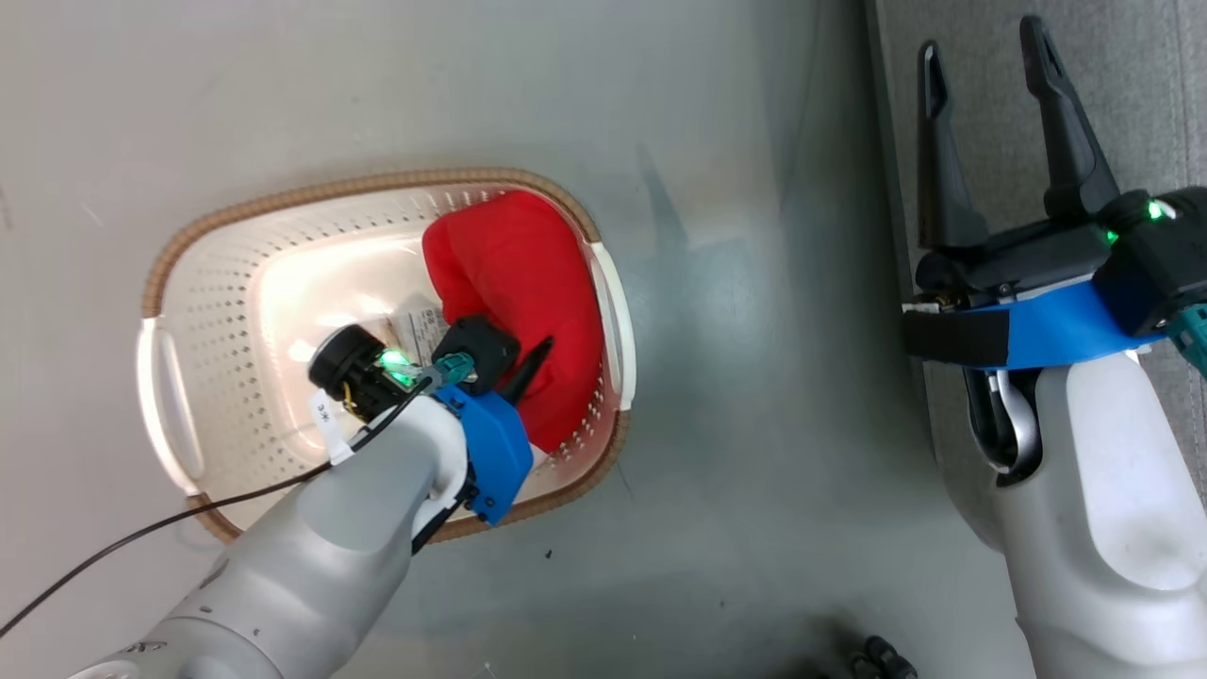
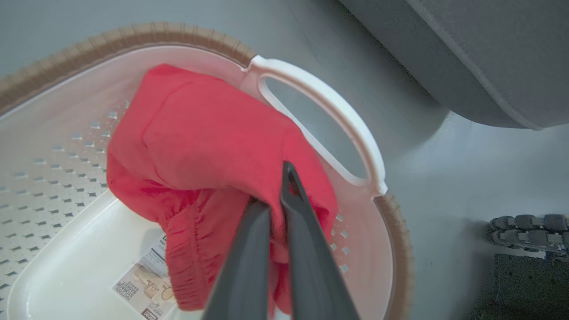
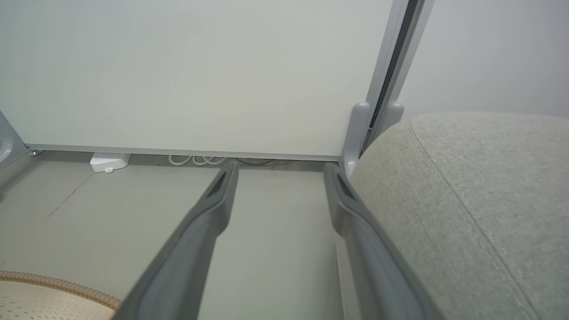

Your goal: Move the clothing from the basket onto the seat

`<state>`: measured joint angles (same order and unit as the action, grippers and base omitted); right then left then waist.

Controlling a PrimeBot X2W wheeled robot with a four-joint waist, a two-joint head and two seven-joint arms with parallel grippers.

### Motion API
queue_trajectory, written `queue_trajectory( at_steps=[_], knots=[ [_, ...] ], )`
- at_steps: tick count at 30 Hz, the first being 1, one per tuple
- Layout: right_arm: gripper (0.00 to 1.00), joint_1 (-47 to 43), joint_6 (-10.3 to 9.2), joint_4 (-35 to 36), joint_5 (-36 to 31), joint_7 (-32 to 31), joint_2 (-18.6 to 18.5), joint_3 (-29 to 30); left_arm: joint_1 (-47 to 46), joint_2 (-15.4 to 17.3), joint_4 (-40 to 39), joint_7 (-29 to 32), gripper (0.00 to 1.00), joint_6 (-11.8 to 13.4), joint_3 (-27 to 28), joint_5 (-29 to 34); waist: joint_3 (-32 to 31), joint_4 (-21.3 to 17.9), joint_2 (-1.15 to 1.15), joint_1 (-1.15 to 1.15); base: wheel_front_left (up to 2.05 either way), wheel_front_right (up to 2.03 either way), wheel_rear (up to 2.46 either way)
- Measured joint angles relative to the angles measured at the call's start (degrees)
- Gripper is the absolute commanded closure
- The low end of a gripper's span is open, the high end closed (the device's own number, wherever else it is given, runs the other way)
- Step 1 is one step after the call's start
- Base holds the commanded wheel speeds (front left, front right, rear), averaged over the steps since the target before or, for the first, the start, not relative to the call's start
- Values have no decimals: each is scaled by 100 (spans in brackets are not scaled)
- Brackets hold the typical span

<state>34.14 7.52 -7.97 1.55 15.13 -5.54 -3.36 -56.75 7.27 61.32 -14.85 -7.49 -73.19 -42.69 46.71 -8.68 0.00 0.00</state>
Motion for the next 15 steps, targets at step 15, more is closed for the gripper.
queue_trajectory(
  at_steps=[15],
  knots=[
    [0, -611, 0, -401, 63, -1, -88, 55, 794, 205, -1333, -14, 100, 0, 1265, 645, -1261, 369, 0, -1, 0, 0, 0]
  ],
)
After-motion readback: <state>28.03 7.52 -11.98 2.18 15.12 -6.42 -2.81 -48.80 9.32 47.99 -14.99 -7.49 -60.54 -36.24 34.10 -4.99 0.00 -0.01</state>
